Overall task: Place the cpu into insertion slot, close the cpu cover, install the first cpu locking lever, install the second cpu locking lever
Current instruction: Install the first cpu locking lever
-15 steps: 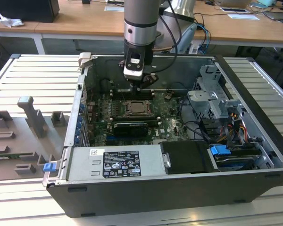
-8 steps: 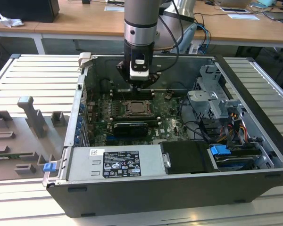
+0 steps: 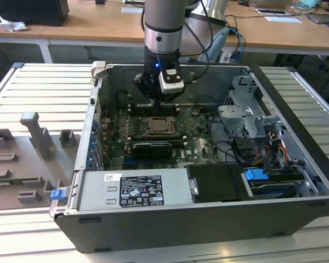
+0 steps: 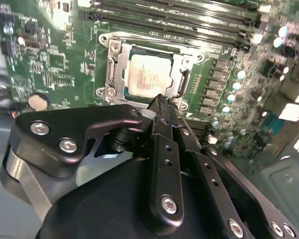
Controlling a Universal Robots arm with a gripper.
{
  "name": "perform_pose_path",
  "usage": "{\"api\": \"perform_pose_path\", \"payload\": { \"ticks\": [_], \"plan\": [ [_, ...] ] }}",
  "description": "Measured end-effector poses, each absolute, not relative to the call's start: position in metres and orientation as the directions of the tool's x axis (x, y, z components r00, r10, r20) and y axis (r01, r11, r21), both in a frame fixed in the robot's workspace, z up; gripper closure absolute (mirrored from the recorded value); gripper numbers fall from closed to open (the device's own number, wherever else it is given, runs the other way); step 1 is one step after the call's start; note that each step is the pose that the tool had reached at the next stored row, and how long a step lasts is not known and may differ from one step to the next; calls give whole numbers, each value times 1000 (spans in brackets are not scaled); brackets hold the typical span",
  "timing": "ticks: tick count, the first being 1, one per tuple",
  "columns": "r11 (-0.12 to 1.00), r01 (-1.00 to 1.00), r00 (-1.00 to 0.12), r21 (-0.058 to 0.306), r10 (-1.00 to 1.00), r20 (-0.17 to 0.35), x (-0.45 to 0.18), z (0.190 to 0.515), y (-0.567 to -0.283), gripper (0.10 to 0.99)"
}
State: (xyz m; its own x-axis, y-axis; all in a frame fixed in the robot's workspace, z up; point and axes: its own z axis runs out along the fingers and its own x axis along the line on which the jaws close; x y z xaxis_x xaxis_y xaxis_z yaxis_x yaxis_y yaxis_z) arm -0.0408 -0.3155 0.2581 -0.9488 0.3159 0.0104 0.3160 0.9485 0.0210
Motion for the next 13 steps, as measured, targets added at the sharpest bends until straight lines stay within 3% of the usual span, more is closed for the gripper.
{"api": "perform_pose_path", "payload": {
  "ticks": [13],
  "plan": [
    [997,68,-998,26,68,11,-41,258,-316,980]
  ]
}}
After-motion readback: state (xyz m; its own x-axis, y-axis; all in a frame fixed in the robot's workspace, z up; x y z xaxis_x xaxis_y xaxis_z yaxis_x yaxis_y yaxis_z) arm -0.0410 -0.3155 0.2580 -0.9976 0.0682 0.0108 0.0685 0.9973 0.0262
